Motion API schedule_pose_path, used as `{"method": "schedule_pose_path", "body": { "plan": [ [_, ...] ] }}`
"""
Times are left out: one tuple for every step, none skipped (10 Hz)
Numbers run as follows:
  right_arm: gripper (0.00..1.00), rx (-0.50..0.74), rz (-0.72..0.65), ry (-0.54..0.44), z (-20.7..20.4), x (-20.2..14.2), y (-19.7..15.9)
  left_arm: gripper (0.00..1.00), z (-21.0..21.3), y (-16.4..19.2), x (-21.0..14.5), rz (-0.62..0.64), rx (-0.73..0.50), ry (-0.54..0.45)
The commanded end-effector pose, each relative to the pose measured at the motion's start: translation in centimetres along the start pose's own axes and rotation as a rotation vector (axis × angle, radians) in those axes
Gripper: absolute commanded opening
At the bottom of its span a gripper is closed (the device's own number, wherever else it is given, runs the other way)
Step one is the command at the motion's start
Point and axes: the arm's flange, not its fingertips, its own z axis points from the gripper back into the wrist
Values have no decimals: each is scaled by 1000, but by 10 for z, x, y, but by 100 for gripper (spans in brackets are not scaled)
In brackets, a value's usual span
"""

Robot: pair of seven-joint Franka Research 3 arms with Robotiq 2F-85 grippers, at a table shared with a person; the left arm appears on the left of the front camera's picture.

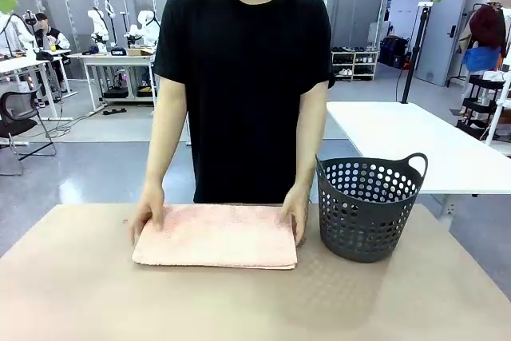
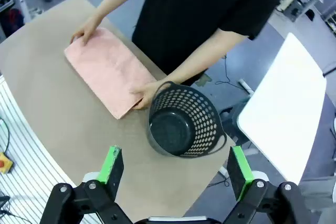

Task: Fold the towel.
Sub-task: Release the end of the 100 cm Hotel Towel you were holding.

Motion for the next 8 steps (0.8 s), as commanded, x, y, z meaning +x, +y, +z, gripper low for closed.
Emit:
{"method": "schedule_pose_path", "body": {
  "plan": [
    [100, -48, -66, -24, -3, -12, 1, 100, -5, 1, -1, 41, 51, -3],
    [100, -43, -70, -25, -3, -13, -3, 100, -4, 3, -1, 46, 50, 1],
    [100, -30, -61, 12, -10, -8, -5, 100, -7, 5, 3, 6, 33, 12],
    [100, -26, -36, -15, 5, -10, -3, 100, 2, 6, -4, 23, 21, 1],
    [100, -26, -36, -15, 5, -10, -3, 100, 2, 6, -4, 23, 21, 1],
    [100, -26, -36, -15, 5, -10, -3, 100, 2, 6, -4, 23, 21, 1],
    [100, -26, -36, -15, 5, -10, -3, 100, 2, 6, -4, 23, 21, 1],
    [100, -26, -36, -15, 5, -10, -3, 100, 2, 6, -4, 23, 21, 1]
  ]
}}
